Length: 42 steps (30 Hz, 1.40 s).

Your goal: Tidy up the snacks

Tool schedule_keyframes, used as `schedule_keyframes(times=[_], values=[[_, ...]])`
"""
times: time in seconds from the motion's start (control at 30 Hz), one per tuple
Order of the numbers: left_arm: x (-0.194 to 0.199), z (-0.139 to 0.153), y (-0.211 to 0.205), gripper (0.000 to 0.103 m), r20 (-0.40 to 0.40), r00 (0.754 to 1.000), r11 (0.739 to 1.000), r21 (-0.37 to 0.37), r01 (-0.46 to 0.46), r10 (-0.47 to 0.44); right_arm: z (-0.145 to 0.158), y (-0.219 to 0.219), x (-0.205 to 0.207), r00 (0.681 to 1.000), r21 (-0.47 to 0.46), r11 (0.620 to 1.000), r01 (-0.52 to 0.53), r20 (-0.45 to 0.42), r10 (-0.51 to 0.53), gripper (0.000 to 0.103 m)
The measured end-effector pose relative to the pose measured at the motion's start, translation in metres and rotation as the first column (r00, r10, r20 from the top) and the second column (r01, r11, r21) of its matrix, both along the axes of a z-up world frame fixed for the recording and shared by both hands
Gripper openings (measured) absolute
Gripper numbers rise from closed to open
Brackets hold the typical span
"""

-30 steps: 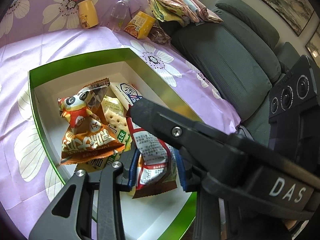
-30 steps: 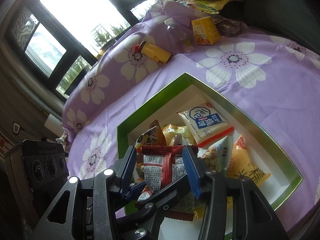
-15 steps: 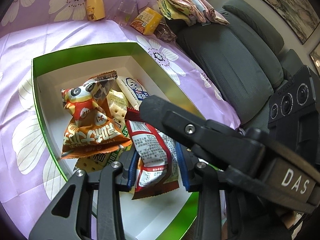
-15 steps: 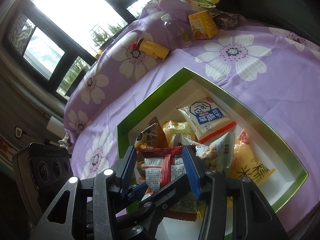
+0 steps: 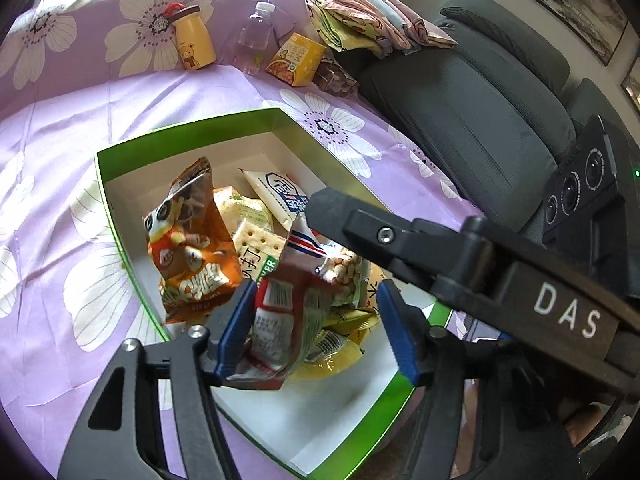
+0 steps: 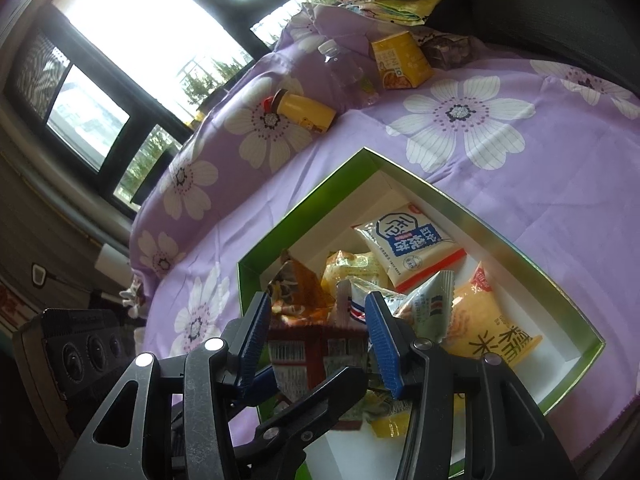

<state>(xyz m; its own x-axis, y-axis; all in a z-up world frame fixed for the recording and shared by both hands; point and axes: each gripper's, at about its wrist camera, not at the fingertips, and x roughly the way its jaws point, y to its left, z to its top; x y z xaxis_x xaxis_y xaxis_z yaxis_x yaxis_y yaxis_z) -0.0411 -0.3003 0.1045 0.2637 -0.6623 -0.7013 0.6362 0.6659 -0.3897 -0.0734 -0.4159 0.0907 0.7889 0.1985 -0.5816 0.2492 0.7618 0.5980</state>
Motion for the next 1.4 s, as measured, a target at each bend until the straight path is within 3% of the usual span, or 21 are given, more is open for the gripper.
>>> schedule_keyframes(times=[0.27,0.43,0.5,0.67,0.77,1.4], values=[[-0.009,0.018,0.018,0.089,0.109,0.992,0.997,0.043,-0.065,0.06,0.011,0.005,-0.008,1.0,-0.012,1.0,0.006,0.023,-0.006,0.052],[-0.012,0.028,0.03,0.09,0.137,0.986,0.995,0.036,-0.098,0.092,0.018,0.009,-0.013,0.999,-0.044,0.999,0.02,0.028,-0.019,0.056],[-0.013,0.032,0.034,0.09,0.14,0.985,0.994,0.033,-0.101,0.096,0.021,0.01,-0.016,0.999,-0.051,0.998,0.023,0.032,-0.022,0.066],[-0.018,0.039,0.041,0.09,0.16,0.98,0.992,0.037,-0.124,0.117,0.027,0.013,-0.019,0.999,-0.065,0.998,0.026,0.049,-0.023,0.07],[-0.018,0.04,0.043,0.09,0.157,0.98,0.991,0.033,-0.126,0.12,0.03,0.015,-0.022,0.998,-0.081,0.996,0.038,0.055,-0.034,0.08],[-0.023,0.038,0.041,0.09,0.132,0.984,0.991,0.046,-0.129,0.122,0.033,0.022,-0.022,0.998,-0.154,0.986,0.065,0.009,-0.065,0.08]])
